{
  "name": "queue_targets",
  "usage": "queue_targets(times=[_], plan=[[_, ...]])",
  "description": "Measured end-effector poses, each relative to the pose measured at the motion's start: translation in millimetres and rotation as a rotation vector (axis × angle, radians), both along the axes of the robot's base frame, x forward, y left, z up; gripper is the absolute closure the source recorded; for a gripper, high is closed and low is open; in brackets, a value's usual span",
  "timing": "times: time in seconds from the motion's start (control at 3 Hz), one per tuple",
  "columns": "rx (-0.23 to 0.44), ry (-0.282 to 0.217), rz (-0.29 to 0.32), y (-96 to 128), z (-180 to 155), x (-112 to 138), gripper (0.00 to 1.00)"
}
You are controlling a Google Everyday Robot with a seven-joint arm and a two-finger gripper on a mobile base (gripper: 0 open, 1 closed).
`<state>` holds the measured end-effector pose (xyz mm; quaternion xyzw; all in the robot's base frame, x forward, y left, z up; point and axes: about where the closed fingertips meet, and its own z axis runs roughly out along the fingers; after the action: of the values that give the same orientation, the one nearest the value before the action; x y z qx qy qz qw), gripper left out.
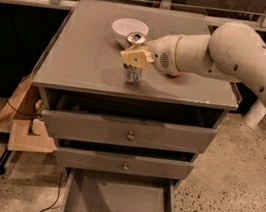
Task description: Pick redbull can from bottom drawer and place on counter
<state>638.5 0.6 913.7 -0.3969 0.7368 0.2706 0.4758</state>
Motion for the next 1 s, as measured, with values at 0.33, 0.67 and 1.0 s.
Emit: queue_targets(times=[0.33,0.67,1.0], plan=[[0.000,0.038,-0.012,0,-12,9,1.00],[0.005,0.069,-0.020,1,-24,15,1.00],[0.016,0.084,-0.023,1,-30,17,1.00]])
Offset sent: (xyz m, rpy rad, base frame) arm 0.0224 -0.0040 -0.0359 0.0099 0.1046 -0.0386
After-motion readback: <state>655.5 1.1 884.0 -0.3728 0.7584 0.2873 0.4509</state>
